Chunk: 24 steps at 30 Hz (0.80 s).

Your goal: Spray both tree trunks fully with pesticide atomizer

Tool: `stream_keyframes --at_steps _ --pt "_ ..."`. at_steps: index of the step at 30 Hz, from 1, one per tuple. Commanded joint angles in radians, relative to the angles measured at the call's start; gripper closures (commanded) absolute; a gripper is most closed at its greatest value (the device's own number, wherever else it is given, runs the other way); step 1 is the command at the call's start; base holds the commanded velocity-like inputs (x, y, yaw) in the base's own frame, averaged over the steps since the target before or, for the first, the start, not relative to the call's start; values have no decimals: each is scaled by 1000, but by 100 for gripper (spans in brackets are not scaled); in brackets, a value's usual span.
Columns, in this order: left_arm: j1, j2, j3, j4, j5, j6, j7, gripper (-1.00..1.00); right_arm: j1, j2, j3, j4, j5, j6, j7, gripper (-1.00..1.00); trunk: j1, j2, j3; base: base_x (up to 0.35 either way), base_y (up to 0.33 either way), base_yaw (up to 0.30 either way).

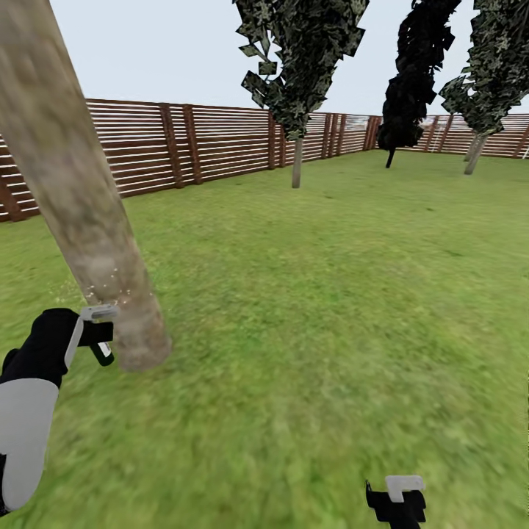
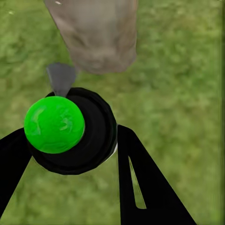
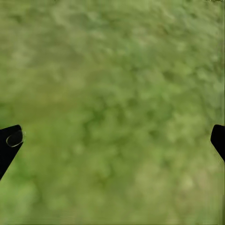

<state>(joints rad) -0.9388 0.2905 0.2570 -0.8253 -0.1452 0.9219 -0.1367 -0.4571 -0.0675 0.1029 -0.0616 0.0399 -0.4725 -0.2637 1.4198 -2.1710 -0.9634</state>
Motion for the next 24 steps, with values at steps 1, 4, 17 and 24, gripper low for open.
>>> stream_keyframes --at_steps 1,4,17,24 --pt "0 0 0 0 0 0 1 100 0 0 0 0 0 0 0 -100 0 0 0 110 -252 0" --pt "0 -1 -2 2 -2 0 3 100 0 0 0 0 0 0 0 -100 0 0 0 108 -260 0" --pt "16 3 -10 3 -15 2 9 100 0 2 0 0 0 -1 0 -100 0 0 0 189 -210 241" --pt "19 3 -13 5 -16 2 9 100 0 2 0 0 0 -1 1 -100 0 0 0 9 -270 82"
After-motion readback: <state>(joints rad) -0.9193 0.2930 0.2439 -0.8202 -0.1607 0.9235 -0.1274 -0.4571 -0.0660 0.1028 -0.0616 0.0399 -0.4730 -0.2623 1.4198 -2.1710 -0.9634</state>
